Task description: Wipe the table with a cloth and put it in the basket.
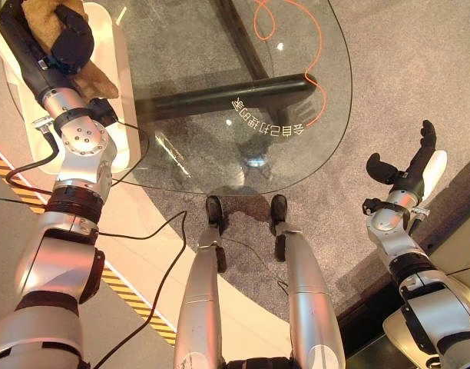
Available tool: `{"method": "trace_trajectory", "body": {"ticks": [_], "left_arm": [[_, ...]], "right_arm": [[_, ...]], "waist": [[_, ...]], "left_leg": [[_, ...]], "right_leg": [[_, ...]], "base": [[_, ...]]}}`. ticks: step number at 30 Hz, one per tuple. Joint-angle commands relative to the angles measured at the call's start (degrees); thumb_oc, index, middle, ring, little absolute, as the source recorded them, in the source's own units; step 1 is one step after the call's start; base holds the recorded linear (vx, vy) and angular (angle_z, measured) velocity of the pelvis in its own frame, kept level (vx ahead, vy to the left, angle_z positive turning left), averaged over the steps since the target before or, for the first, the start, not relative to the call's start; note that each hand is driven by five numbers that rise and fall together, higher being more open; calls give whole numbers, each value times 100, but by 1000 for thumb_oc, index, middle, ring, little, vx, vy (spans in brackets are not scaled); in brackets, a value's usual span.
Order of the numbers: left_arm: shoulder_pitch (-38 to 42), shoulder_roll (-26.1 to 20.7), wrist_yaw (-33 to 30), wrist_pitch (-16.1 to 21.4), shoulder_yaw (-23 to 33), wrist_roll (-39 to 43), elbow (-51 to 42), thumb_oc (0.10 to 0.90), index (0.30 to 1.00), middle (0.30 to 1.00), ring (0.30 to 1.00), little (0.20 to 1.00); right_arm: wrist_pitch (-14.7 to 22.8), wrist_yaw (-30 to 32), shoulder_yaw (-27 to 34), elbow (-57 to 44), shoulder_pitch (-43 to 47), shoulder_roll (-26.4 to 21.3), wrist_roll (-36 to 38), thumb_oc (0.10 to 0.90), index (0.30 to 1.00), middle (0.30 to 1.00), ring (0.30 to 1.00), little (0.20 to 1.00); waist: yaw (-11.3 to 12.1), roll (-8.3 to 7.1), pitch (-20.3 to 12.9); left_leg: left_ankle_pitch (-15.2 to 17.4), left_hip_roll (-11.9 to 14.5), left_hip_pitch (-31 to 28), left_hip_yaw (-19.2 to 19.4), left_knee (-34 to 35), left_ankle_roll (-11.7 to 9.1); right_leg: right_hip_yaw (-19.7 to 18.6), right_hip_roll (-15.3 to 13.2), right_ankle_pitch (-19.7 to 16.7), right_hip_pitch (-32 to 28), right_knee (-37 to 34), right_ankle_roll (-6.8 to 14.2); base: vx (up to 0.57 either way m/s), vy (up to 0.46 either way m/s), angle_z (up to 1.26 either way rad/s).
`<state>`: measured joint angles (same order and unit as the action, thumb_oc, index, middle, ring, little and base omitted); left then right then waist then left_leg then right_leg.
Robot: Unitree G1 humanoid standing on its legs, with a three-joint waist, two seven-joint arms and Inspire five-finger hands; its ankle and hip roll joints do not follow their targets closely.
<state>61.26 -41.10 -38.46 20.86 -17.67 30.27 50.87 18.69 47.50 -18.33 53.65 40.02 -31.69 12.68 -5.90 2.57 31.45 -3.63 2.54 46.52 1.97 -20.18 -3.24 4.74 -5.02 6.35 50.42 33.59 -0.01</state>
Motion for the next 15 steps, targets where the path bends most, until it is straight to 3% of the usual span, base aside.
{"method": "trace_trajectory", "body": {"ticks": [1,15], "left_arm": [[918,-703,-425,253,231,-361,44,100,300,300,300,200],[953,-743,-547,-273,253,-455,653,100,300,300,300,200]], "right_arm": [[318,307,145,-72,74,-246,28,800,900,900,900,900],[356,389,104,-148,119,-204,5,800,900,900,900,900]], "waist": [[101,-76,-166],[79,-142,-166]], "left_leg": [[756,-205,-194,324,-462,128],[751,-179,-94,289,-502,90]], "right_leg": [[132,359,116,-293,-369,65],[134,357,96,-219,-375,68]], "base": [[0,0,0],[0,0,0]]}}
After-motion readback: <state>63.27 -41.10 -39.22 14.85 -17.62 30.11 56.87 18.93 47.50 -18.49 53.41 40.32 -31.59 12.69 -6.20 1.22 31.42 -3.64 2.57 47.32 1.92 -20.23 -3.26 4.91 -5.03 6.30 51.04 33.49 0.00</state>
